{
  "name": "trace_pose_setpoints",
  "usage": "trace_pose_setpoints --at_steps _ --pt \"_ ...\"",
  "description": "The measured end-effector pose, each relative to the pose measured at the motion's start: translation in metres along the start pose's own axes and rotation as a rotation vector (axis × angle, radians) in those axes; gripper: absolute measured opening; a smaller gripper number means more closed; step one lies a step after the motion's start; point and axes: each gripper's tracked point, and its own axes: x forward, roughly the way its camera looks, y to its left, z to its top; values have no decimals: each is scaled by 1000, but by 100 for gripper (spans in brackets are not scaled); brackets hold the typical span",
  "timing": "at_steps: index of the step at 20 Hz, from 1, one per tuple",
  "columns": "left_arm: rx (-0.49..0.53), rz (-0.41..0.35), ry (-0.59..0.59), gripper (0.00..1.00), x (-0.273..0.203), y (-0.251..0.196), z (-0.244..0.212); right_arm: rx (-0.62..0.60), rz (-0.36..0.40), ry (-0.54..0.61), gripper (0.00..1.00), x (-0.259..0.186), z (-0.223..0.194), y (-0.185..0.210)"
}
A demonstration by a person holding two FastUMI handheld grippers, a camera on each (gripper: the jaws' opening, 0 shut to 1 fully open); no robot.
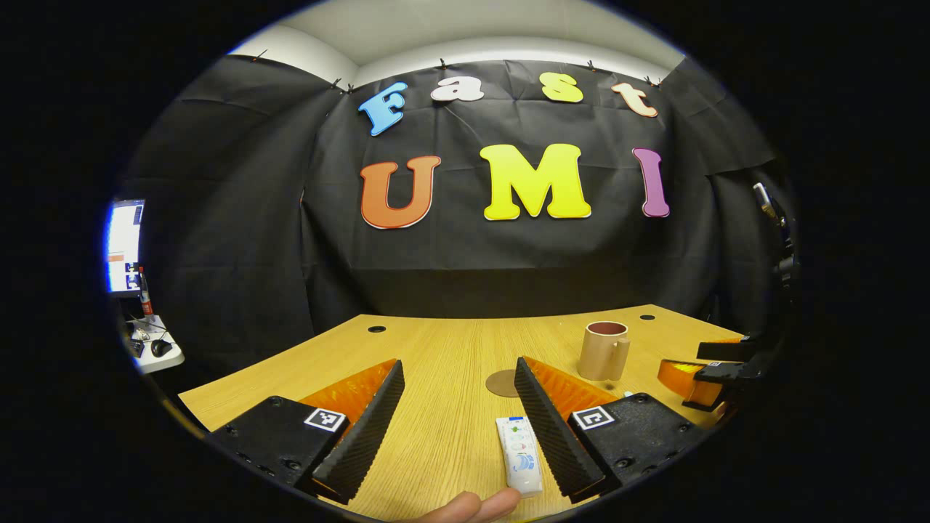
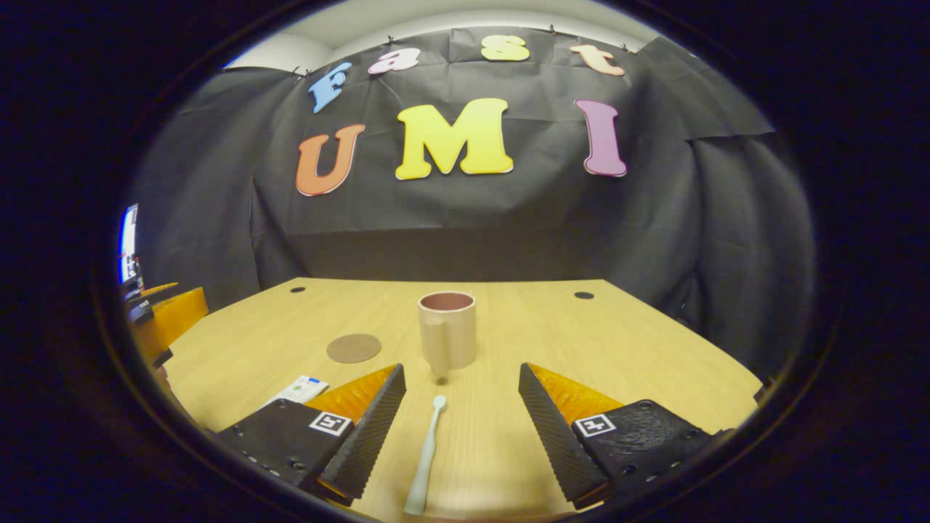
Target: Put the toothbrush and toothpaste on the desktop into the cup, then pick up the cup and place it on the coaster on the desktop.
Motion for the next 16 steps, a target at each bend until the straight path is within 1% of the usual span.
trace_pose_setpoints --at_steps 2,3,4,5,6,8,9,10,11,12,13,14,15,16 --pt "-11 -10 29 97 1 -2 -10 -24 -9 56 98 8 -16 2" --pt "-17 -14 43 97 1 -2 -14 -32 -4 90 96 14 -24 5" --pt "-22 -17 58 97 1 -2 -18 -31 5 123 98 17 -31 9" --pt "-29 -21 71 97 0 -2 -22 -24 15 162 96 20 -40 12" --pt "-38 -26 86 97 0 -2 -25 -7 40 208 96 22 -47 20" --pt "-51 -28 118 98 2 -2 -33 11 51 303 88 28 -66 26" --pt "-55 -23 130 98 1 0 -37 28 49 332 83 27 -72 26" --pt "-56 -20 136 98 1 2 -38 40 47 334 78 27 -70 25" --pt "-55 -18 140 98 1 3 -39 40 35 342 68 29 -71 22" --pt "-54 -18 141 98 1 4 -38 38 27 346 62 27 -71 20" --pt "-53 -20 145 98 1 4 -41 35 15 348 45 28 -71 18" --pt "-53 -25 151 98 1 2 -43 49 16 351 41 28 -71 17" --pt "-55 -31 162 98 1 0 -45 65 15 357 29 27 -72 19" --pt "-54 -41 177 98 1 -3 -47 77 18 362 22 28 -72 18"
